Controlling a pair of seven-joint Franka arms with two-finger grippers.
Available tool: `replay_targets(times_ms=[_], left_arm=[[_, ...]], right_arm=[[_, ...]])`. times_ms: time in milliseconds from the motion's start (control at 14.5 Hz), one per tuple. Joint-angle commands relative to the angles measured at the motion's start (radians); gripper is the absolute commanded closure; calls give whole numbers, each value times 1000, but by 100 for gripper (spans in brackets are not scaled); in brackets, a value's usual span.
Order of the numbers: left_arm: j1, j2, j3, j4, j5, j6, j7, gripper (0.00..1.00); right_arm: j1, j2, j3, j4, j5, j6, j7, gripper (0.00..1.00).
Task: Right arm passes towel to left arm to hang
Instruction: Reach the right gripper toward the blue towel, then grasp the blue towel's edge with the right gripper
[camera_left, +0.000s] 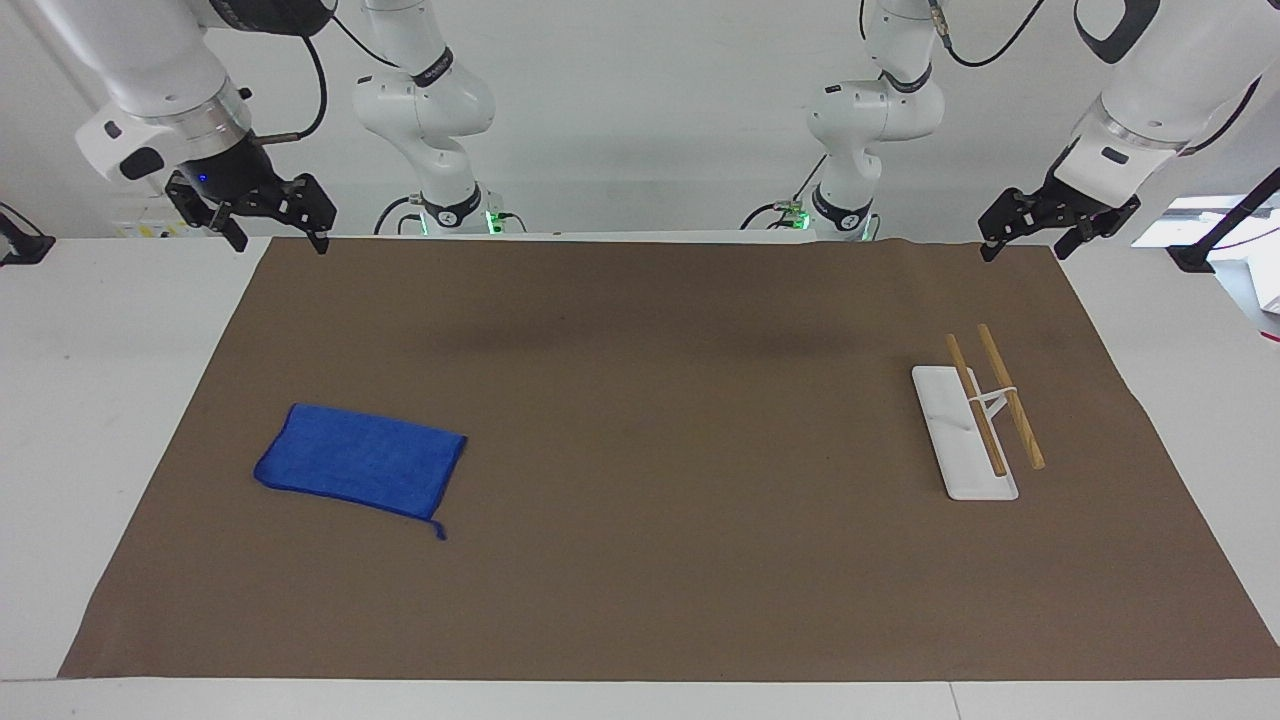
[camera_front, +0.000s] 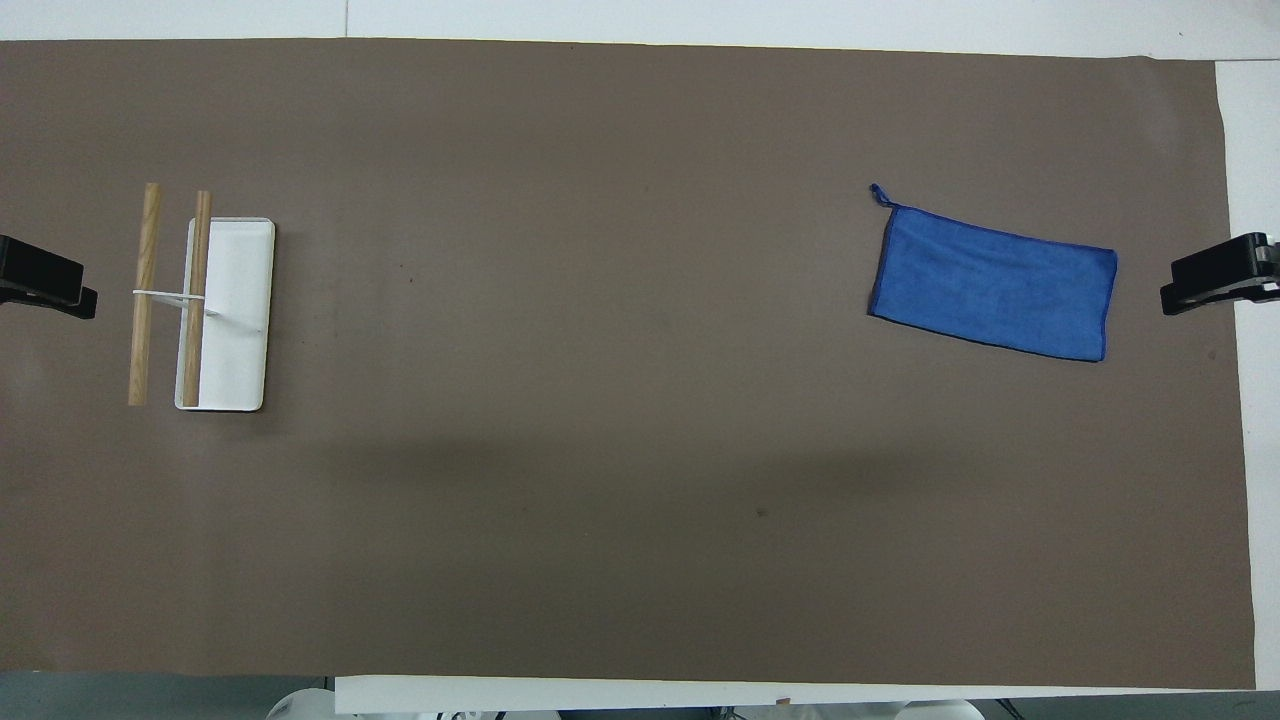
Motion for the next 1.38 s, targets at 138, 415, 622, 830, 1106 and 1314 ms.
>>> replay_targets(times_ms=[138,415,622,830,1106,1314], left_arm=[[5,-17,1,-19,-6,-7,16,0],[5,-17,1,-19,-6,-7,16,0],[5,-17,1,-19,-6,-7,16,0],[1,-17,1,-19,-6,-7,14,0],[-4,-17,1,-19,-6,-7,16,0],[-1,-17,1,-19,-6,-7,16,0]], right_arm=[[-10,-14,5,-17,17,-5,9,0],[-7,-45,5,-76,14,-31,9,0],[-4,-66,8,-163,20,93,8,0],[1,-51,8,-309,23,322,8,0],[29,53,9,-478,23,608,5,0],[30,130,9,-593,23,838,-2,0]])
